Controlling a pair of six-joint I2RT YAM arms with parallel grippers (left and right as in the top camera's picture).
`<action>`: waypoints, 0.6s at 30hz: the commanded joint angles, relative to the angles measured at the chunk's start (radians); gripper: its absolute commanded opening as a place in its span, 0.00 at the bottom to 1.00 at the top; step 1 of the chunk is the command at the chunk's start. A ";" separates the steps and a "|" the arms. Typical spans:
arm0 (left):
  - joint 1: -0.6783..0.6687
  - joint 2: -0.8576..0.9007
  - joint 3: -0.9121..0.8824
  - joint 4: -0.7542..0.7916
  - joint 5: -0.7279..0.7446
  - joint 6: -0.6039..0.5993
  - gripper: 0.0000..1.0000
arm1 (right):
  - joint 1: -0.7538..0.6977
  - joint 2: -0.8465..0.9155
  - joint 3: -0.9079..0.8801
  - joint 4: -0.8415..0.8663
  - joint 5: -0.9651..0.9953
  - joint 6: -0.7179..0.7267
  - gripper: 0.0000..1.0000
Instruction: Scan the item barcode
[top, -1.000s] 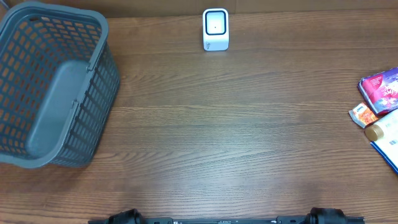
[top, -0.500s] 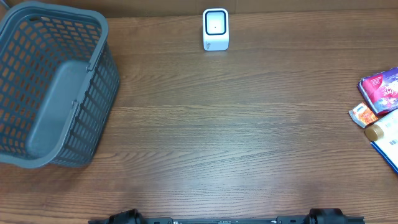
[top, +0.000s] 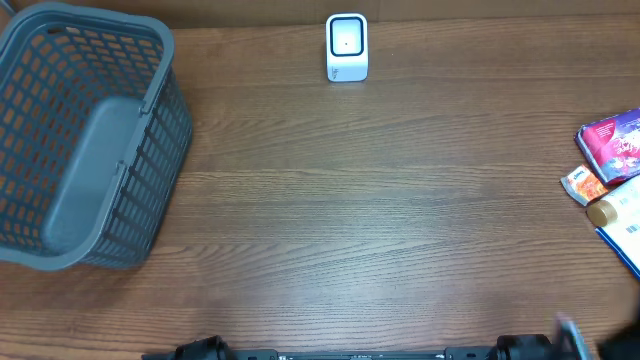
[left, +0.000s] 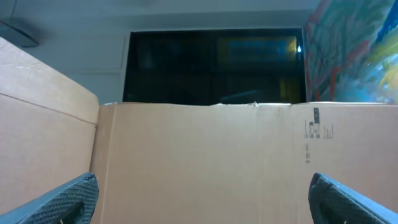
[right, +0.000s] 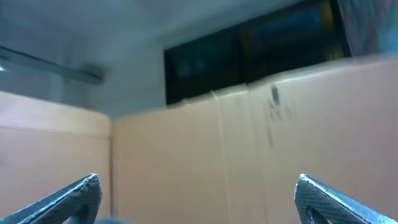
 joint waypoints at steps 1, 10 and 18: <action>-0.003 -0.008 -0.005 0.005 0.003 -0.010 1.00 | 0.006 -0.002 -0.135 0.049 0.041 -0.028 1.00; -0.003 -0.008 -0.008 0.005 0.003 -0.010 1.00 | 0.006 -0.002 -0.520 0.481 0.171 -0.125 1.00; -0.003 -0.008 -0.031 0.011 0.003 -0.010 1.00 | 0.006 -0.002 -0.635 0.472 0.243 -0.125 1.00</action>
